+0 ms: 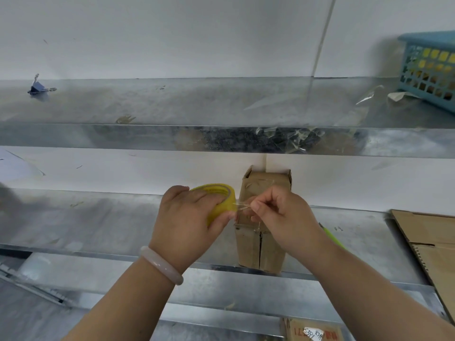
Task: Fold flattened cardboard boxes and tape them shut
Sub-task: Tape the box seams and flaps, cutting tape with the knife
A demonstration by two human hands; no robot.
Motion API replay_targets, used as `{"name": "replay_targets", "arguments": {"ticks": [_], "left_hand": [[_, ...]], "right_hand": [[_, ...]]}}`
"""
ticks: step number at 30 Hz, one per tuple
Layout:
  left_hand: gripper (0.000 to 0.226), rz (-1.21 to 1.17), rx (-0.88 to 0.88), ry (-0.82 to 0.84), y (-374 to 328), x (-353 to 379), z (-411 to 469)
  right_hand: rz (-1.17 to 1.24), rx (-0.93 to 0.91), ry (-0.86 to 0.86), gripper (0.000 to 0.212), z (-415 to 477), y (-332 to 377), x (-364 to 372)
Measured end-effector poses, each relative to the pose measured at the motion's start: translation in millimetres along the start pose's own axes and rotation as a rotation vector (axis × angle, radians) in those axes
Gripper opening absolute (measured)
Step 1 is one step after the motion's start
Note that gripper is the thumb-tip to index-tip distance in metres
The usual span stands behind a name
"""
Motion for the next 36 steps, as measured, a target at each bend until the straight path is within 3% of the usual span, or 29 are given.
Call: {"name": "replay_targets", "arguments": {"ticks": [7, 13, 18, 21, 24, 29, 32, 36], "left_hand": [[0.073, -0.006, -0.116, 0.072, 20.3, 2.8, 0.1], [0.046, -0.582, -0.130, 0.079, 21.0, 7.9, -8.9], [0.040, -0.464, -0.119, 0.062, 15.9, 5.8, -7.7], [0.044, -0.378, -0.082, 0.083, 11.2, 4.5, -2.7], [0.048, -0.296, -0.025, 0.142, 7.4, 4.4, 1.1], [0.044, -0.438, -0.004, 0.253, 6.4, 6.0, 2.2], [0.030, -0.563, -0.023, 0.265, 11.3, 5.3, 3.0], [0.027, -0.558, -0.038, 0.234, 21.1, 3.4, 0.8]], "right_hand": [[0.295, 0.104, 0.086, 0.011, -8.3, -1.3, 9.8], [0.779, 0.339, 0.072, 0.007, -7.4, -15.9, 3.1], [0.827, 0.447, 0.118, 0.010, -7.5, -19.8, 10.6], [0.624, 0.381, 0.120, 0.020, -4.2, -16.5, 6.0], [0.287, 0.287, 0.062, 0.013, -3.0, -11.4, -5.8], [-0.341, 0.078, 0.042, 0.014, 0.7, 4.7, -11.7], [-0.459, 0.028, 0.025, 0.009, 1.0, 11.7, -16.9], [-0.354, 0.069, -0.007, 0.014, -1.2, 7.5, -25.8]]}}
Point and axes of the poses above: each hand's wrist, its own z-axis towards the middle knuckle, its own x-axis out of the palm, y = z × x, the point moved 10 cm from there along z, towards the middle knuckle, and after that the axes turned 6 degrees about x, right-handed, at the moved point
